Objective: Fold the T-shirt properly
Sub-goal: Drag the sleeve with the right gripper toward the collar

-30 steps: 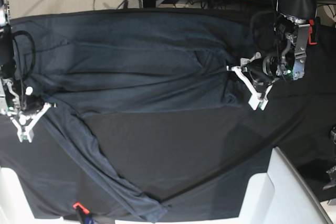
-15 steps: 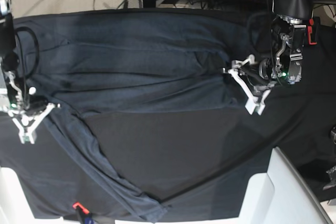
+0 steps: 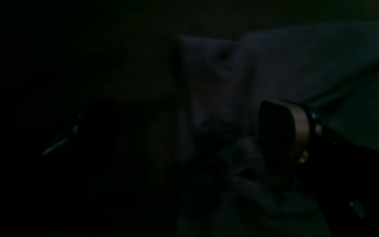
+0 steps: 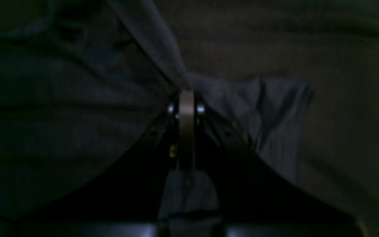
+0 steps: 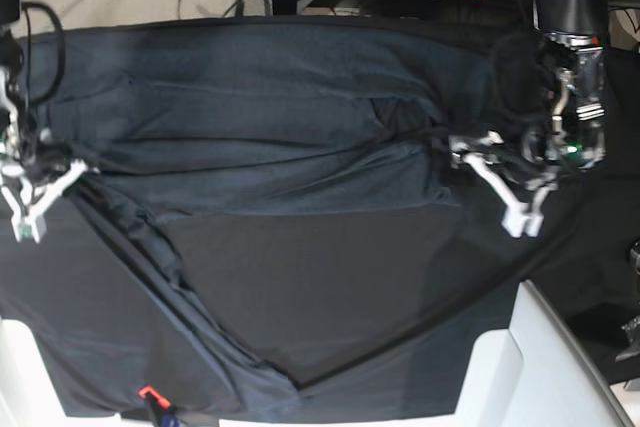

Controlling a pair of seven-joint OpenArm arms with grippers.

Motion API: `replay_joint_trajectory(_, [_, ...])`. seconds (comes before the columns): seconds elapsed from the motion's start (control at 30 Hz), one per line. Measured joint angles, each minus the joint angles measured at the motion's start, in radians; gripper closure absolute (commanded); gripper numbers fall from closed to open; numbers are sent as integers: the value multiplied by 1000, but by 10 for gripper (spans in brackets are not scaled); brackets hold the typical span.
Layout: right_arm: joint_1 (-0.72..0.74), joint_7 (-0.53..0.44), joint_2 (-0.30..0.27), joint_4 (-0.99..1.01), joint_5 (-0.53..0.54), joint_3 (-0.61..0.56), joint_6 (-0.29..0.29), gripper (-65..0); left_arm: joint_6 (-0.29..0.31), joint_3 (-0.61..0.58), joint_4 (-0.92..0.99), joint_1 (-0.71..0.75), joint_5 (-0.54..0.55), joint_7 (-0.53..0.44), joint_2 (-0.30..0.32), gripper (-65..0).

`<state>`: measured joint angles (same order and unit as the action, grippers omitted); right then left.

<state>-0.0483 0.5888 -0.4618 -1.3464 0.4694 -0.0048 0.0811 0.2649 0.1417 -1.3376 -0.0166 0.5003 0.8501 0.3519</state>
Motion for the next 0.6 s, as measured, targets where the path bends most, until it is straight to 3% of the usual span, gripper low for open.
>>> replay_joint_trajectory(0.4, [-135, 48, -4, -130, 0, 35, 0, 0, 3, 8, 3, 7, 1, 0, 14, -650])
replay_joint_trajectory(0.5, [-189, 49, 5, -171, 7, 113, 5, 0, 3, 7, 3, 13, 4, 1, 11, -650])
replay_joint_trajectory(0.6, [-224, 115, 11, -185, -4, 167, 1, 0, 3, 8, 3, 14, 1, 2, 14, -650])
